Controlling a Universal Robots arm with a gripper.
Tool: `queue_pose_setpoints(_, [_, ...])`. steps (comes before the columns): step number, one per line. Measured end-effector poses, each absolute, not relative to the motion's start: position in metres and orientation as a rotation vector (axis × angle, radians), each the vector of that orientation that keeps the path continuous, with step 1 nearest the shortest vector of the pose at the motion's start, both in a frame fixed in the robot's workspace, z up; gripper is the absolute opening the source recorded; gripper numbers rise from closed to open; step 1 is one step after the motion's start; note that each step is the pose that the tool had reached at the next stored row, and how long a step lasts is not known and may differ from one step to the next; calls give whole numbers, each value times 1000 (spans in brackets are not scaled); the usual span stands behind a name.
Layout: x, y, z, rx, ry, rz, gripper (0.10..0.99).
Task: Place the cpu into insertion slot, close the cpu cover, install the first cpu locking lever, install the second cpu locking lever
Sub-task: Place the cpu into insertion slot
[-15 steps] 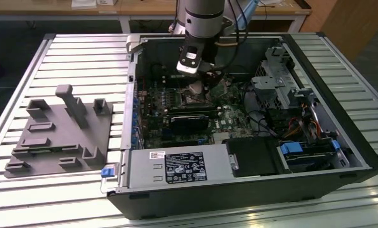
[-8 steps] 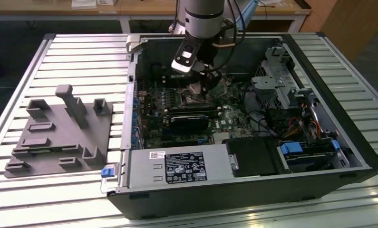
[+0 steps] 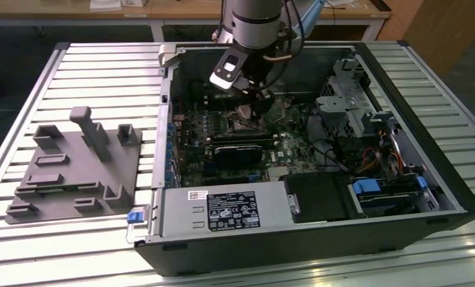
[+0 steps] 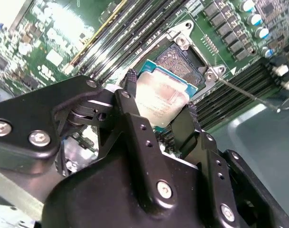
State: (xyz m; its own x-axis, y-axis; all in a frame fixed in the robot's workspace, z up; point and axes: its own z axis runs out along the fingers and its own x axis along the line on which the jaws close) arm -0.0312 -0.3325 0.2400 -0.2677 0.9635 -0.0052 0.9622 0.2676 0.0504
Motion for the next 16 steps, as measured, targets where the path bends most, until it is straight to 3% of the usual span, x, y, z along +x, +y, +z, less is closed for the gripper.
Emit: queue_pose_setpoints(16, [-31, -332, 237, 2188, 2191, 41, 537])
